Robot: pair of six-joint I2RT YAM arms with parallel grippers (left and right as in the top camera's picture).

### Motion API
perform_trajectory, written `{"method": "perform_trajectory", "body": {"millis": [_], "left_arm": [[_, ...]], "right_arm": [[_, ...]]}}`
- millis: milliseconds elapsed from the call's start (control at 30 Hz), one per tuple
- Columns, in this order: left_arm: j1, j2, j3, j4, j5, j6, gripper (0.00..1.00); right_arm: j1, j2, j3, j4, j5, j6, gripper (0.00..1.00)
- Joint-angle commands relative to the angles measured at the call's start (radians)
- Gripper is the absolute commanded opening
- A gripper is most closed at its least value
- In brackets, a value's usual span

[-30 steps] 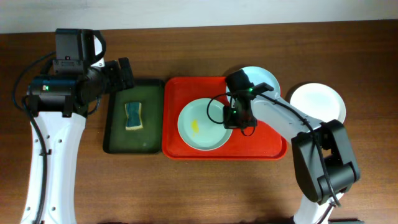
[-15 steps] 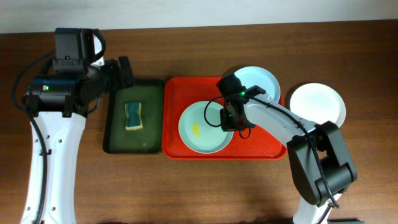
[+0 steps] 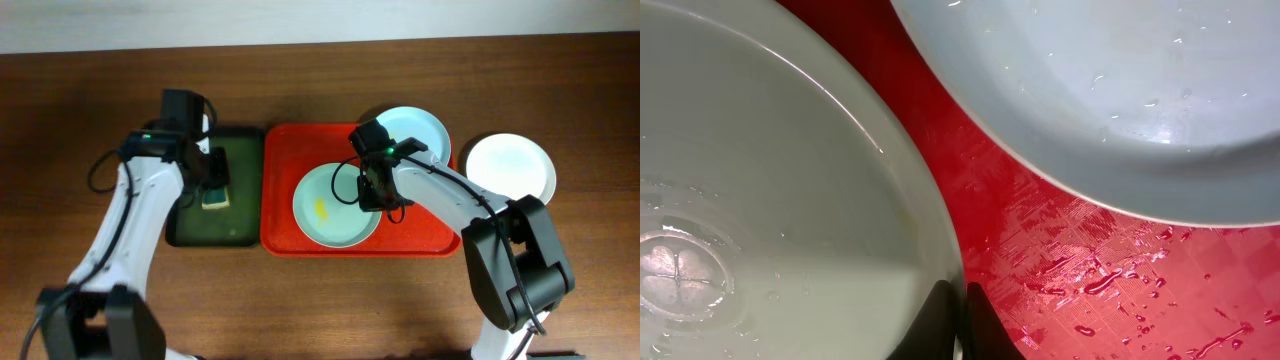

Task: Clean dirty plates on tray and stack at the side

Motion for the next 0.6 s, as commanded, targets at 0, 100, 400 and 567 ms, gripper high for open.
{"method": "perform_trajectory", "body": {"millis": [0, 100, 400, 567], "left_arm": [[-0.001, 0.103, -0.022, 0.076, -0.022, 0.042, 0.32], [-0.001, 0.201, -0.022, 0.147, -0.028, 0.059, 0.32], [0.019, 0.258, -0.022, 0.179, -0.1, 0.059, 0.37], [0.022, 0.329, -0.022, 0.186, -0.1, 0.059, 0.38]], "right_arm": [[0.004, -0.012, -0.01, -0.003, 0.034, 0.001, 0.04], [0.004, -0.012, -0.01, -0.003, 0.034, 0.001, 0.04], [0.004, -0.012, -0.01, -0.004, 0.034, 0.001, 0.04], [0.004, -0.012, -0.01, -0.004, 0.034, 0.001, 0.04]]}}
